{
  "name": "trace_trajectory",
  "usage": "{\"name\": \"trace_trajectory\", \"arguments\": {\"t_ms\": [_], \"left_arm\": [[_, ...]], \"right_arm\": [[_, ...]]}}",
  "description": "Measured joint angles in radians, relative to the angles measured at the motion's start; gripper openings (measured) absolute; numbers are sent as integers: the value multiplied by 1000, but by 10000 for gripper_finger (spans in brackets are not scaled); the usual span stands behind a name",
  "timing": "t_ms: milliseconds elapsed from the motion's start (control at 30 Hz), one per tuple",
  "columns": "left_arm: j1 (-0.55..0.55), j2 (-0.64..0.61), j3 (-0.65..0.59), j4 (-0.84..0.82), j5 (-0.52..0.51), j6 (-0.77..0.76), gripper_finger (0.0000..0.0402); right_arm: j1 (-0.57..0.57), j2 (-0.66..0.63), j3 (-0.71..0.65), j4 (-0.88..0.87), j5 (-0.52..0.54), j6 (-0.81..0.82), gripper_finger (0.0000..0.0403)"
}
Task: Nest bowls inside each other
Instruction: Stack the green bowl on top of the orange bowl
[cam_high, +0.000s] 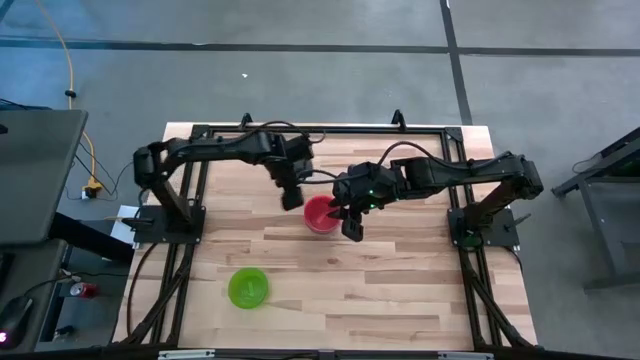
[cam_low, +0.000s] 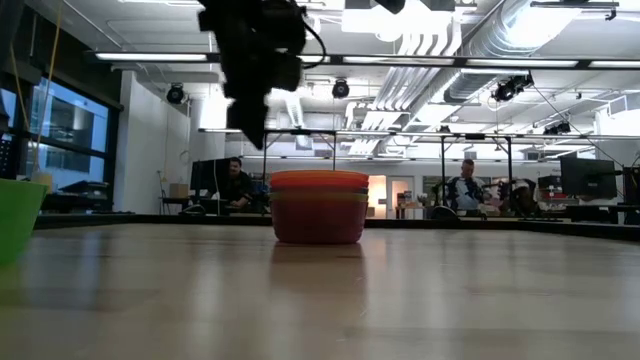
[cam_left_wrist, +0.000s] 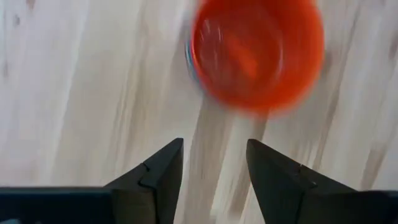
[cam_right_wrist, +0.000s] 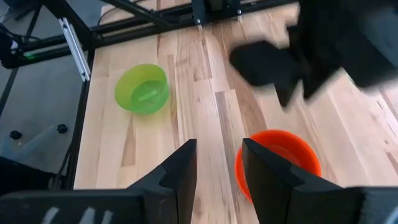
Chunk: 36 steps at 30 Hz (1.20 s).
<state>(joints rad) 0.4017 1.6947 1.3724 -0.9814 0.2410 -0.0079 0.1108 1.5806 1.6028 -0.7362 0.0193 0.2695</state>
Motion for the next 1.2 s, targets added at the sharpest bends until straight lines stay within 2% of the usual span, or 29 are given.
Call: {"name": "trace_trajectory", "arguments": {"t_ms": [100, 200, 367, 500, 600, 833, 1067, 1200], "left_arm": [[-26, -61, 0, -124, -41, 107, 167], [-57, -130, -16, -168, -47, 145, 168], [-136, -256, -96, -164, -46, 136, 168], [-216, -341, -213, -151, -44, 73, 168], [-283, -397, -314, -104, -51, -2, 168], [-447, -473, -500, 87, -75, -210, 168], [-572, -484, -566, 223, -137, -327, 168], [-624, -484, -598, 310, -167, -384, 168]], "right_arm": [[8, 0, 0, -14, 0, -8, 119], [16, 0, 0, -12, 0, -31, 119], [29, 0, 0, -14, 0, -79, 119], [37, -5, 0, -16, 0, -115, 119], [37, -25, -1, -6, 13, -135, 119], [36, -125, -1, 38, 118, -205, 119], [38, -260, -2, 115, 137, -323, 119], [36, -368, -90, 165, 139, -326, 119]]}}
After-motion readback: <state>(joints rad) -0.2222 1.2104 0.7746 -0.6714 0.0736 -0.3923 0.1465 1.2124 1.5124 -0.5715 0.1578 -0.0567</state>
